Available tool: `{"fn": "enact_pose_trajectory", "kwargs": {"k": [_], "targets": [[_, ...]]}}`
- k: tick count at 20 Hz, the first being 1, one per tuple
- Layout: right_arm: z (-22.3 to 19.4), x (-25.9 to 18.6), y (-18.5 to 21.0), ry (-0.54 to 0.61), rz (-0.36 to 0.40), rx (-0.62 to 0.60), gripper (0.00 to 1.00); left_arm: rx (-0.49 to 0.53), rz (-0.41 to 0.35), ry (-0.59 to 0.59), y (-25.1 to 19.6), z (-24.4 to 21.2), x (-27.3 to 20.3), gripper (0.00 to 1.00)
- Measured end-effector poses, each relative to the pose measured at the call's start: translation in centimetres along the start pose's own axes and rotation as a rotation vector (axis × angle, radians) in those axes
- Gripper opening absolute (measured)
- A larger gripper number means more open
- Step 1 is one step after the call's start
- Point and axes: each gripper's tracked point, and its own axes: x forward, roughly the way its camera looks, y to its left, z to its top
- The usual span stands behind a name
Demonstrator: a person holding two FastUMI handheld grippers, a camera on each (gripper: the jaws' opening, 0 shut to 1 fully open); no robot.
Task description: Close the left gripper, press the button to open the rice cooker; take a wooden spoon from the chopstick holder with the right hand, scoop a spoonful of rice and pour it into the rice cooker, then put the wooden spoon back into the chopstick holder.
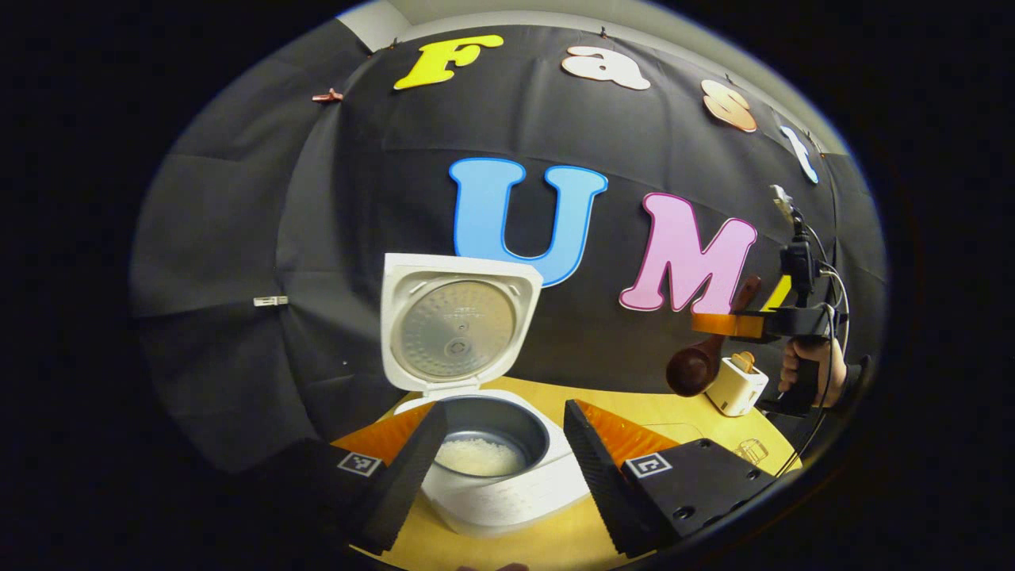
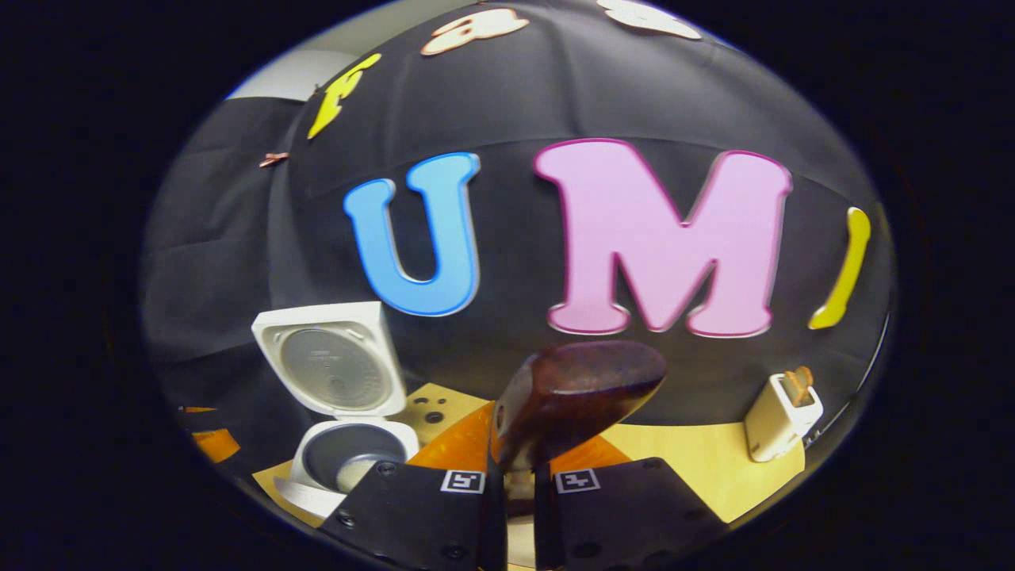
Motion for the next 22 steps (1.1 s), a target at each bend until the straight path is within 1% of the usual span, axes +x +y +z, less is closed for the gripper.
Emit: {"fn": "enact_pose_trajectory", "kwargs": {"k": [4, 6, 9, 12, 15, 19, 22], "targets": [[-0.9, -2.5, -8.2, 0.012, -0.128, 0.027, 0.17, 0.022, -0.030, 0.009, -2.7, 0.4, 1.8, 0.96], [-1.7, -3.6, -11.5, 0.023, -0.180, 0.061, 0.17, 0.043, -0.042, 0.016, -3.6, 0.4, 2.4, 0.96], [-3.4, -5.7, -15.4, 0.043, -0.248, 0.098, 0.17, 0.053, -0.053, 0.020, -4.8, 0.6, 3.2, 0.96], [-5.5, -8.1, -18.4, 0.062, -0.304, 0.132, 0.17, 0.077, -0.052, 0.026, -5.7, 0.7, 3.5, 0.96], [-9.0, -11.4, -20.8, 0.093, -0.358, 0.170, 0.17, 0.085, -0.051, 0.030, -6.1, 1.0, 3.8, 0.95], [-13.5, -13.1, -23.0, 0.156, -0.394, 0.211, 0.17, 0.090, -0.030, 0.027, -6.1, 1.5, 3.7, 0.96], [-17.1, -13.6, -23.8, 0.207, -0.412, 0.220, 0.17, 0.098, -0.024, 0.025, -6.4, 1.8, 3.4, 0.95]]}}
